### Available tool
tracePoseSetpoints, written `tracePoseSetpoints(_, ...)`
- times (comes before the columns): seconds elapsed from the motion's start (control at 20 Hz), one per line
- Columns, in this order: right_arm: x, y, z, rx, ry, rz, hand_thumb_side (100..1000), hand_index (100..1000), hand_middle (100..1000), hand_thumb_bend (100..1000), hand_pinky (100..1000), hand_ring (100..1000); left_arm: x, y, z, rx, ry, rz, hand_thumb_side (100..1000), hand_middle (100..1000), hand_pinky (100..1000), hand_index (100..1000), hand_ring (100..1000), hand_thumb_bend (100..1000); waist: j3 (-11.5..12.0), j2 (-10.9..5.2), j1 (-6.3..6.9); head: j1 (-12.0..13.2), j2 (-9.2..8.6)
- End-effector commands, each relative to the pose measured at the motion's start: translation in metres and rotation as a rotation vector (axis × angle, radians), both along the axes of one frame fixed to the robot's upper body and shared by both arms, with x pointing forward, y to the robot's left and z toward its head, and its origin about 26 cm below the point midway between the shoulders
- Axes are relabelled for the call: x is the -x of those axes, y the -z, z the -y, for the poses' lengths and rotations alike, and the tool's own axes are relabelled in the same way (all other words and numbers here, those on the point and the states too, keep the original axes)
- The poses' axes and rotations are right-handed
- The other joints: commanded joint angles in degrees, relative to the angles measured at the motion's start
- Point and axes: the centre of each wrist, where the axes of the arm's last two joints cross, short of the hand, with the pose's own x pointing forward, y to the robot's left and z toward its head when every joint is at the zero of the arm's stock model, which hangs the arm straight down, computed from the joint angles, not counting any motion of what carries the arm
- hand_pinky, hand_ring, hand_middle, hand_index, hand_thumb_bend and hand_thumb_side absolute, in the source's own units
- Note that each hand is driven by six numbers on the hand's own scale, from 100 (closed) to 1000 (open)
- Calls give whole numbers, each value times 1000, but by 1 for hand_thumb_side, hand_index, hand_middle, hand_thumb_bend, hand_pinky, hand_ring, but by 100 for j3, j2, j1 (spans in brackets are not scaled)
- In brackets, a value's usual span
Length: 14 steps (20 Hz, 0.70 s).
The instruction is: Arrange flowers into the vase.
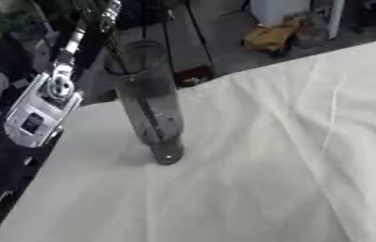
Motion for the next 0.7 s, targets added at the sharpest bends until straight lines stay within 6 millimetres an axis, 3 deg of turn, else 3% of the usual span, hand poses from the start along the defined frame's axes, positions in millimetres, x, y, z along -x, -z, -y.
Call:
tracePoseSetpoints(0.05,5,-10,0,5,0,36,1000,803,785,100,832,1000,3,-9,-6,-14,-23,25,1000,830,351,682,718,100,15,-139,-69,24,-46)
tracePoseSetpoints(0.7,5,-9,2,-7,7,41,1000,802,784,100,830,1000,-1,-1,-18,-118,-95,35,1000,840,374,711,733,100,62,-194,-102,-7,-55)
